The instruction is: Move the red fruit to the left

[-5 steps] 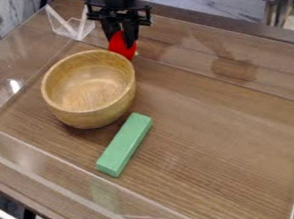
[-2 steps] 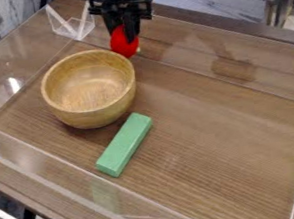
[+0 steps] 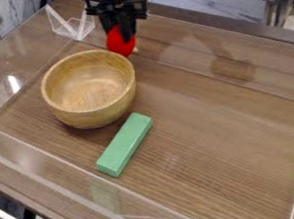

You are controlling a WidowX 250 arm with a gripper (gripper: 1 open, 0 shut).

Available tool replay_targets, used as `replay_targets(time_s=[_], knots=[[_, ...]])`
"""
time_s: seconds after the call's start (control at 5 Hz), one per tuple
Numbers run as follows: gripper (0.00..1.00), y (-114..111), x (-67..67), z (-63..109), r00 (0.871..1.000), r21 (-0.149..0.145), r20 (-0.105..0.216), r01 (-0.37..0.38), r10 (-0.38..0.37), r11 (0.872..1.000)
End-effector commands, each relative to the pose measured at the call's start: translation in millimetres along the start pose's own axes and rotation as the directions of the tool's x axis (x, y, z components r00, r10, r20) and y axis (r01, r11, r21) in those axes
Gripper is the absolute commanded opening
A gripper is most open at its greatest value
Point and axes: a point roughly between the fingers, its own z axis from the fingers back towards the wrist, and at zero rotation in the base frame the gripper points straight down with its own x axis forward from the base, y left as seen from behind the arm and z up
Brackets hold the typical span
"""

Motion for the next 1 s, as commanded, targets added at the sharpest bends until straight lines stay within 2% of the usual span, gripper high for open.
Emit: replay_targets(time_s=[0.0, 0.2, 0.4, 0.6, 0.8], knots=[[0.00, 22, 3.5, 38.1, 0.996, 0.021, 0.087, -0.011, 0.009, 1.000], [0.00, 43, -1.3, 37.0, 0.996, 0.032, 0.080, -0.034, 0.032, 0.999], [0.00, 67, -0.2, 25.4, 0.995, 0.049, 0.070, -0.080, 0.077, 0.996], [0.00, 81, 2.3, 11.0, 0.991, 0.064, 0.057, -0.122, 0.118, 0.990], [1.00, 73, -1.3, 11.8, 0.981, 0.068, 0.054, -0.189, 0.186, 0.980]])
